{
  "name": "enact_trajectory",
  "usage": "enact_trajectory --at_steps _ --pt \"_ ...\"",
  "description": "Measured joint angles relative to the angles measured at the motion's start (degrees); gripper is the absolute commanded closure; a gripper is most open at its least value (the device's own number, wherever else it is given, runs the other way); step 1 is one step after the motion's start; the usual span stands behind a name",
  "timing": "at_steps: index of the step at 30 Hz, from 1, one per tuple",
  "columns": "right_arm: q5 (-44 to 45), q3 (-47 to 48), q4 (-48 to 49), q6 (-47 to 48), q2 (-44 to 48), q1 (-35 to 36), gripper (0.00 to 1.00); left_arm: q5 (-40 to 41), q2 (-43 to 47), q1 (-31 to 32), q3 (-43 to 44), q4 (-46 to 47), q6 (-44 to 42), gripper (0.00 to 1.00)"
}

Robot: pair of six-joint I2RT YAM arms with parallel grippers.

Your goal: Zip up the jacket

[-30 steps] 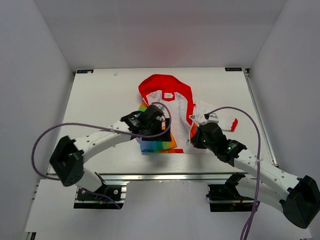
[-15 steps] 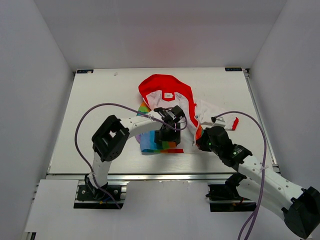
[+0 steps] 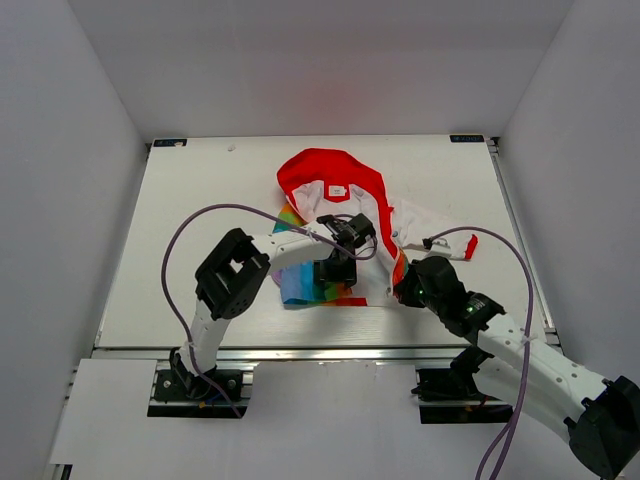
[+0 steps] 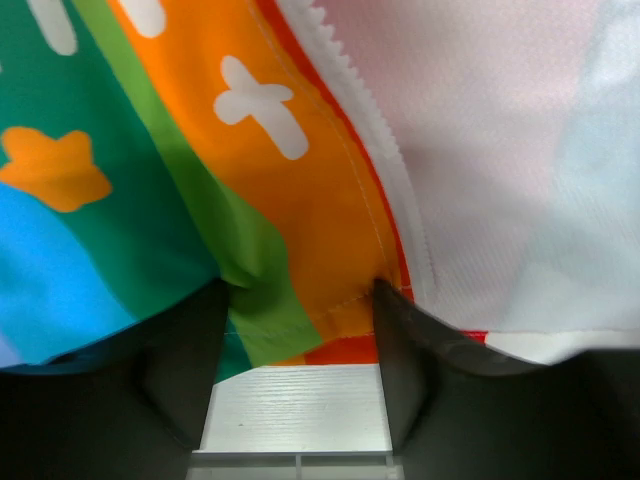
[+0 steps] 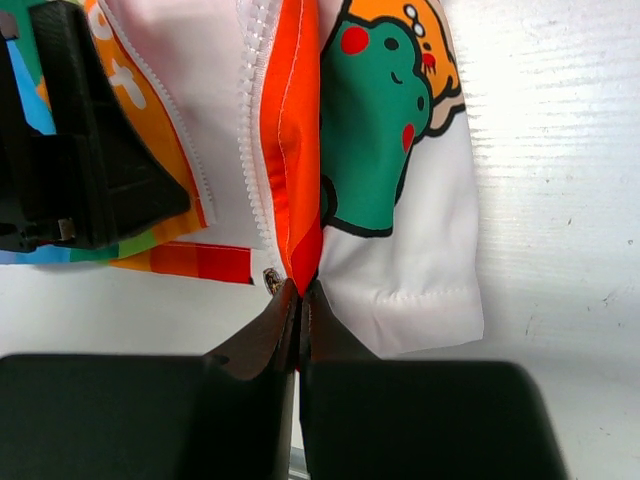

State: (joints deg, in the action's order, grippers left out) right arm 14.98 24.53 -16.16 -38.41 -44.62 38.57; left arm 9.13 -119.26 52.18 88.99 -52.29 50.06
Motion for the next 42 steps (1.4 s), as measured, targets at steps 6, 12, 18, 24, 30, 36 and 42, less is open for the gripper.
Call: enact_trajectory --at_steps 6,12,18,24,30,36,42 --pt "-0.1 -0.3 -0.3 0.0 0.0 -0.2 1.0 1.9 -0.4 0.5 0.7 -0.6 0.7 0.56" --pt "0.0 -0.9 -0.3 0.0 -0.1 -0.3 1.0 3.5 -0.4 0.5 0.7 -0.7 0.7 0.95" --pt "0.0 -1.0 0.2 0.1 -2.4 -0.4 1.0 5.8 0.1 0.5 0.6 -1.7 0.8 1.0" --pt "0.0 -1.2 2.1 0.6 -7.2 -0.7 1.0 6.5 8.2 0.5 -4.3 -0.5 -1.4 1.0" --pt "-0.6 -1.2 5.2 1.3 -12.9 -1.0 1.0 3.3 22.7 1.0 -15.6 4.5 -7.1 1.0" --pt "-0.9 -1.1 7.4 1.4 -17.5 -1.1 1.0 0.8 25.0 3.7 -25.5 6.3 -10.1 0.93" --pt "-1.0 -1.1 7.8 1.6 -18.5 -1.1 1.0 -1.5 24.5 4.4 -28.7 7.3 -10.9 0.46"
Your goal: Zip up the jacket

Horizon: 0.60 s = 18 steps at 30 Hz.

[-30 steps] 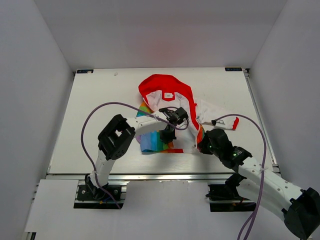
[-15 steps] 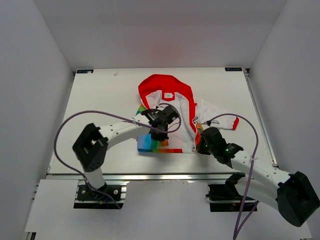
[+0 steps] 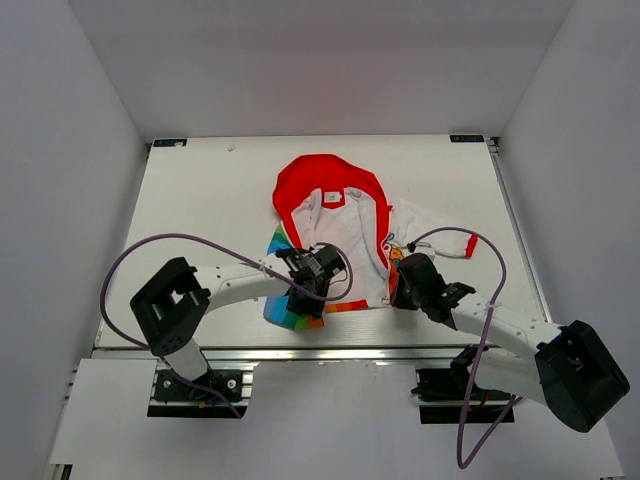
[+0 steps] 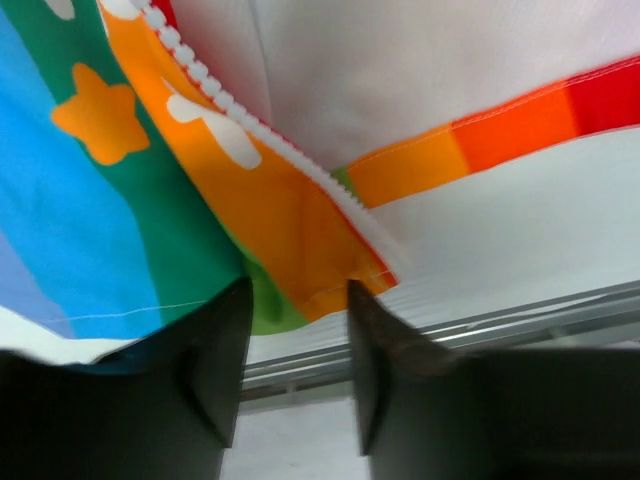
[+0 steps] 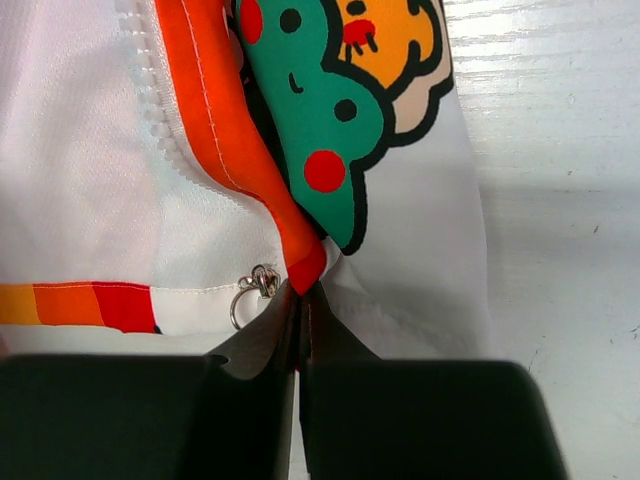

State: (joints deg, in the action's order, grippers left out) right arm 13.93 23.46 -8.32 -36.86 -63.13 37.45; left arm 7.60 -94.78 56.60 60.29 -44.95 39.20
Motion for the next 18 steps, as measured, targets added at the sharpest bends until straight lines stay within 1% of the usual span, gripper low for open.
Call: enact_trajectory --at_steps 1,4,9,13,18 --pt "0.0 0.0 0.0 0.0 0.0 0.0 1.0 -0.3 0.0 0.0 0.0 0.4 0.1 0.38" --pt "0.0 0.0 0.0 0.0 0.0 0.0 1.0 -1.1 0.0 0.0 0.0 1.8 0.7 0.34" --pt "0.0 0.0 0.0 0.0 0.0 0.0 1.0 -1.6 0.2 0.9 -2.3 4.6 3.3 0.34" --pt "-0.1 0.0 0.0 0.2 0.2 0.0 1.0 0.0 0.2 1.8 -4.7 4.9 6.6 0.36" --pt "-0.2 0.0 -0.1 0.4 1.2 0.0 1.0 2.1 -1.3 2.2 -3.7 3.9 9.8 0.37"
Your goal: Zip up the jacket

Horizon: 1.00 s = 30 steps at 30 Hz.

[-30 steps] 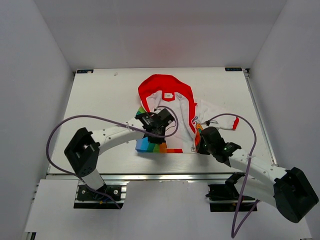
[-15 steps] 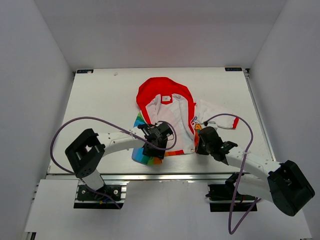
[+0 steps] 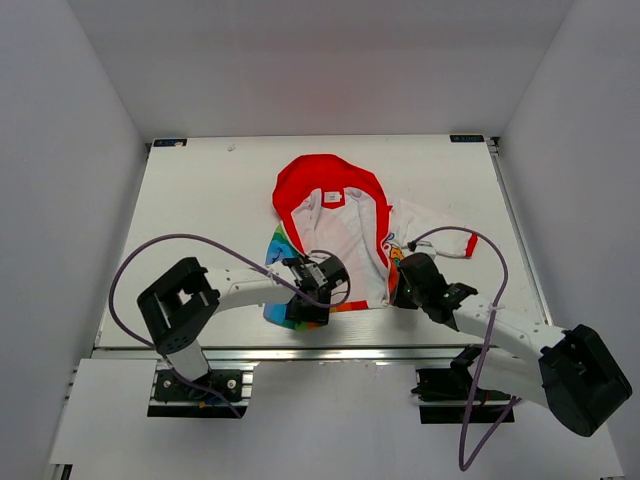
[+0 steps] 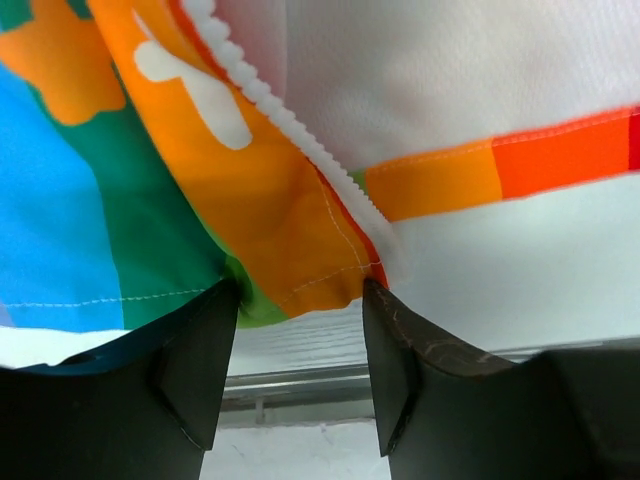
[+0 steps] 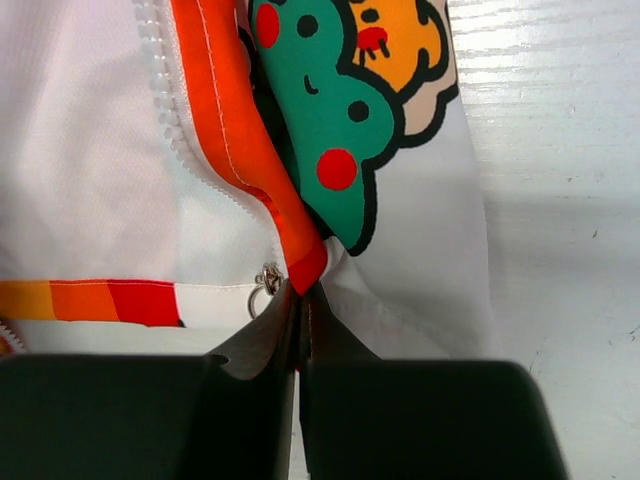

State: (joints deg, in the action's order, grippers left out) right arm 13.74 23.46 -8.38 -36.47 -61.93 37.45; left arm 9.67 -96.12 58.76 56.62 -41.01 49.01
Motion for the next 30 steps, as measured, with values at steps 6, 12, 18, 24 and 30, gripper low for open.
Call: enact_trajectory --at_steps 6,12,18,24,30 --pt "0.0 0.0 -0.1 0.0 2.8 0.0 1.0 2.3 -7.0 0.6 8.4 -6.2 4.1 0.41" --pt "0.0 -1.2 -0.5 -0.1 6.1 0.0 1.0 2.5 -10.3 1.2 12.4 -10.0 7.1 0.66" --pt "-0.9 -1.7 -0.5 1.6 7.6 0.0 1.0 4.0 -9.7 1.3 11.8 -8.5 7.8 1.0" --pt "-9.3 -2.6 3.1 7.9 11.3 0.0 1.0 7.3 -5.6 1.2 7.5 -6.2 5.5 1.0" --pt "-19.7 -3.2 10.3 11.9 14.1 0.0 1.0 8.0 9.6 0.7 1.8 -2.4 -0.5 1.0"
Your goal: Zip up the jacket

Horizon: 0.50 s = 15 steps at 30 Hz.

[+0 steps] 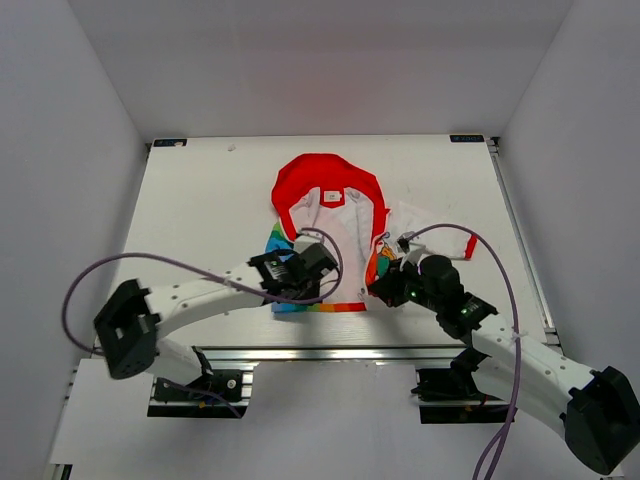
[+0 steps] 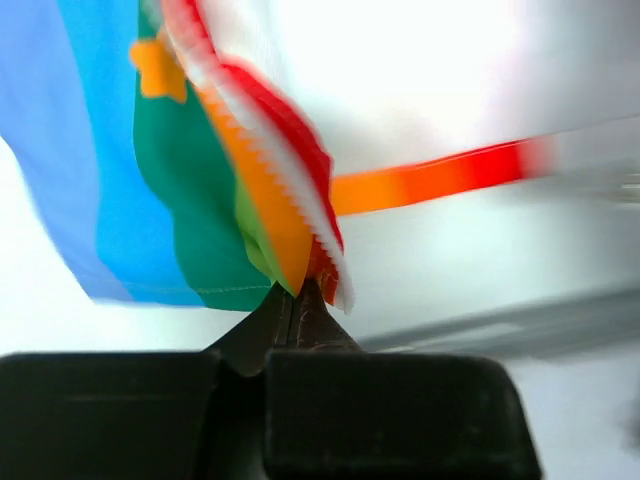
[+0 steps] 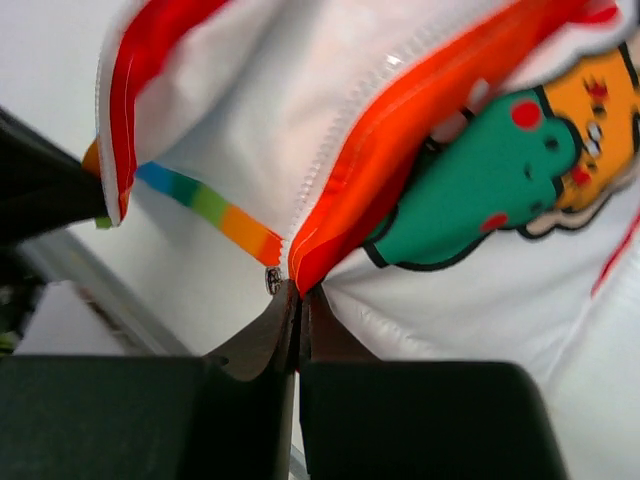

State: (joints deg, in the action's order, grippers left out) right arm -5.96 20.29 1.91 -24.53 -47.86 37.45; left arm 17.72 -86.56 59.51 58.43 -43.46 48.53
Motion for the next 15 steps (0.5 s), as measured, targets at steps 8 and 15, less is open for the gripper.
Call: enact_trajectory --at_steps 8,15 --pt "-16.6 -3.4 18.3 3.7 -0.1 -0.2 1.0 1.3 17.2 -0.1 0.0 11.2 -7.6 1.0" --pt "-21.7 -3.6 33.9 4.5 -0.8 -0.2 1.0 3.4 14.5 -0.1 0.1 14.1 -10.9 1.0"
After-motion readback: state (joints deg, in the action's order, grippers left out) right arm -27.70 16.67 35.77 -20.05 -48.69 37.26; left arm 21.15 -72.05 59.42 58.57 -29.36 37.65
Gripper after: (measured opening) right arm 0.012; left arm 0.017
